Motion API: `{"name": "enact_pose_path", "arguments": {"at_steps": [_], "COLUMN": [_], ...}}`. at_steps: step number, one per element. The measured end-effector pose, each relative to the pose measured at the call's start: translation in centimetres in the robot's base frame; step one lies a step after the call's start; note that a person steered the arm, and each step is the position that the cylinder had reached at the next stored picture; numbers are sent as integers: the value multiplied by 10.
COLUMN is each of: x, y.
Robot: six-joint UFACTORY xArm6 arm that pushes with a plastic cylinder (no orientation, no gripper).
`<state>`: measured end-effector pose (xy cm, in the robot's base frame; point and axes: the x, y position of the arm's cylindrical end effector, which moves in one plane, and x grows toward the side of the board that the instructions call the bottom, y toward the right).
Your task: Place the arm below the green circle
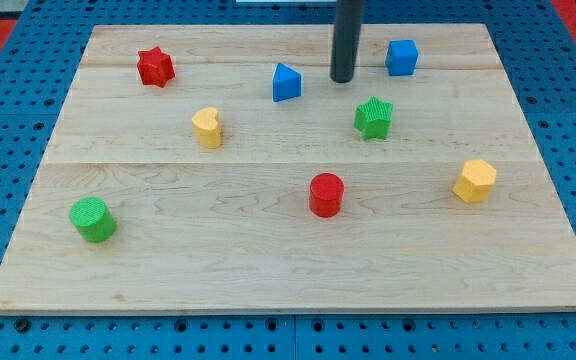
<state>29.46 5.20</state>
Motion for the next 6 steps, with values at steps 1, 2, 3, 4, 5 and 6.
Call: {"name": "enact_pose_path", "arguments": {"at_steps": [1, 2, 3, 4, 5, 6], "x": [42, 87, 149, 247, 276, 266], "y": [-35, -99, -148, -154, -219, -310]}}
